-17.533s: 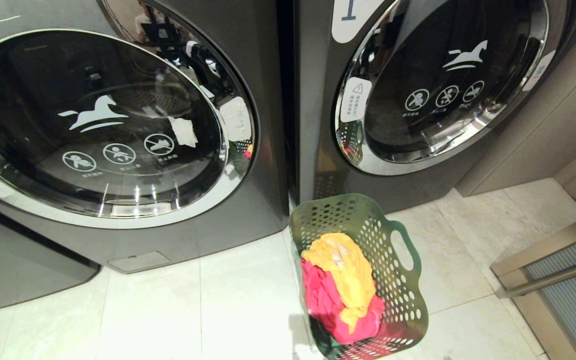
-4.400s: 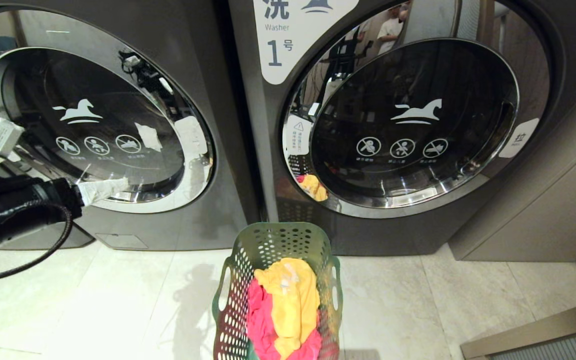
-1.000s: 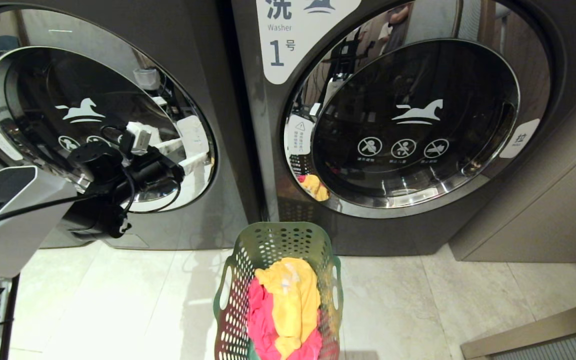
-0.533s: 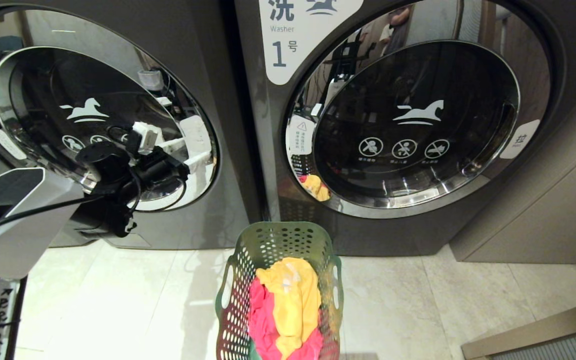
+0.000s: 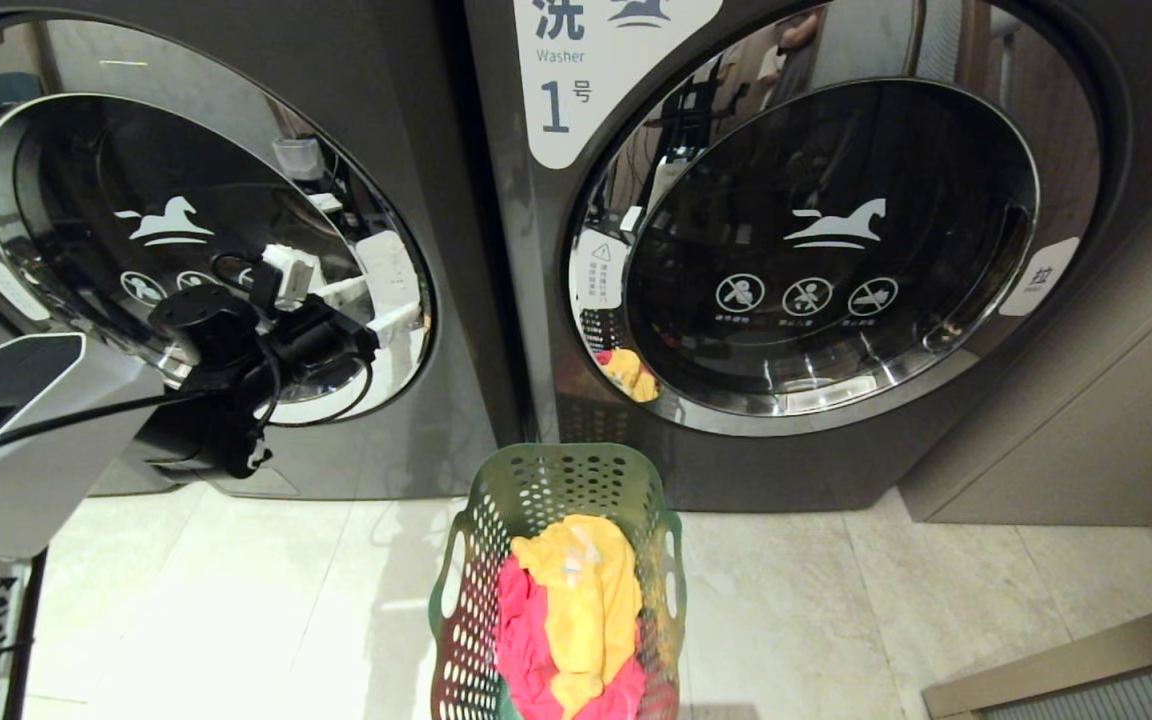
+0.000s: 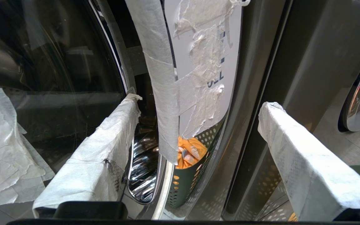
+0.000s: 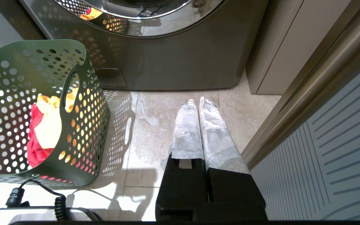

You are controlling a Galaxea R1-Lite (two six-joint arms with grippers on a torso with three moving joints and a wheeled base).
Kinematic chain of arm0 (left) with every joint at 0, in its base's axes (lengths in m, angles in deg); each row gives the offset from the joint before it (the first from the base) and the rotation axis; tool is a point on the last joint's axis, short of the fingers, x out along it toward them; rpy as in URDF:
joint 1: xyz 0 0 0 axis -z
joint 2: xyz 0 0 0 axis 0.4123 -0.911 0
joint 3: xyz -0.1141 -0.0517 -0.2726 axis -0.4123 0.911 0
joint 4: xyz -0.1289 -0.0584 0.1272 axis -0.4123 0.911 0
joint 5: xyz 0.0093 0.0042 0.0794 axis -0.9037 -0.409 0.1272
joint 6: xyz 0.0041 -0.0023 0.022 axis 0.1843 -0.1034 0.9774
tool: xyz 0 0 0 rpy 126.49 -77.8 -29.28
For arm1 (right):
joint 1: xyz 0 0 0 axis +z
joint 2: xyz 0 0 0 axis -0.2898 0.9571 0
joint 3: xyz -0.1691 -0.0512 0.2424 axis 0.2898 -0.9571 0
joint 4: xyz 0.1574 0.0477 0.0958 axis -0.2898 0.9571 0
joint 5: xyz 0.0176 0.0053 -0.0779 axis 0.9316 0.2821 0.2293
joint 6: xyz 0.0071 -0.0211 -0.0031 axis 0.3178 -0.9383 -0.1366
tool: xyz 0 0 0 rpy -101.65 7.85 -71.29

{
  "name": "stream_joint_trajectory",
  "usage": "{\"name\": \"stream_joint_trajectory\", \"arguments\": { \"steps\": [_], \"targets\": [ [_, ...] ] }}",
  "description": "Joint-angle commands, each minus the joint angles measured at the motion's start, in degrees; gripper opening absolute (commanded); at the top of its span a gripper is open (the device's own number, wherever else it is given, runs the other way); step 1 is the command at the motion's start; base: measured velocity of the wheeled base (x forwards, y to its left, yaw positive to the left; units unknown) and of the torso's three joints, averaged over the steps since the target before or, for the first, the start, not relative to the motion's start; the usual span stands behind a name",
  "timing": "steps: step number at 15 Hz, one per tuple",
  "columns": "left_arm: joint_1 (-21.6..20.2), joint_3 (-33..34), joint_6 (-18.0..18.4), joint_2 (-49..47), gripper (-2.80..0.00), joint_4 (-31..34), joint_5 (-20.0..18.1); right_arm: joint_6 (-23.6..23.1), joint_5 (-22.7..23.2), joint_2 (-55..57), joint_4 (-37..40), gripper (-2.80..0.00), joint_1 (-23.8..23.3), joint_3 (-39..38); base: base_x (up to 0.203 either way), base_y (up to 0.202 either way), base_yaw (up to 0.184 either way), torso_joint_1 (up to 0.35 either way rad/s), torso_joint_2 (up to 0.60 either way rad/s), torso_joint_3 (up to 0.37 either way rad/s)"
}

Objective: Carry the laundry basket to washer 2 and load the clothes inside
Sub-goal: Open the lid of the washing machine

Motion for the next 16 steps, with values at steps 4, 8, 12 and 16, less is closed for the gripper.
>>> {"name": "stream_joint_trajectory", "arguments": {
  "steps": [4, 8, 12, 16],
  "targets": [
    [-0.1, 2.0, 0.0, 2.2, 0.00, -0.4, -0.5, 0.0, 0.0, 0.0, 0.0, -2.80, 0.0, 0.0, 0.000, 0.000, 0.000, 0.000, 0.00, 0.000],
    [-0.2, 4.7, 0.0, 3.9, 0.00, -0.6, -0.6, 0.0, 0.0, 0.0, 0.0, -2.80, 0.0, 0.0, 0.000, 0.000, 0.000, 0.000, 0.00, 0.000],
    [0.0, 5.8, 0.0, 4.4, 0.00, -0.7, -0.7, 0.0, 0.0, 0.0, 0.0, -2.80, 0.0, 0.0, 0.000, 0.000, 0.000, 0.000, 0.00, 0.000],
    [0.3, 4.6, 0.1, 3.3, 0.00, -0.7, -0.5, 0.0, 0.0, 0.0, 0.0, -2.80, 0.0, 0.0, 0.000, 0.000, 0.000, 0.000, 0.00, 0.000]
  ]
}}
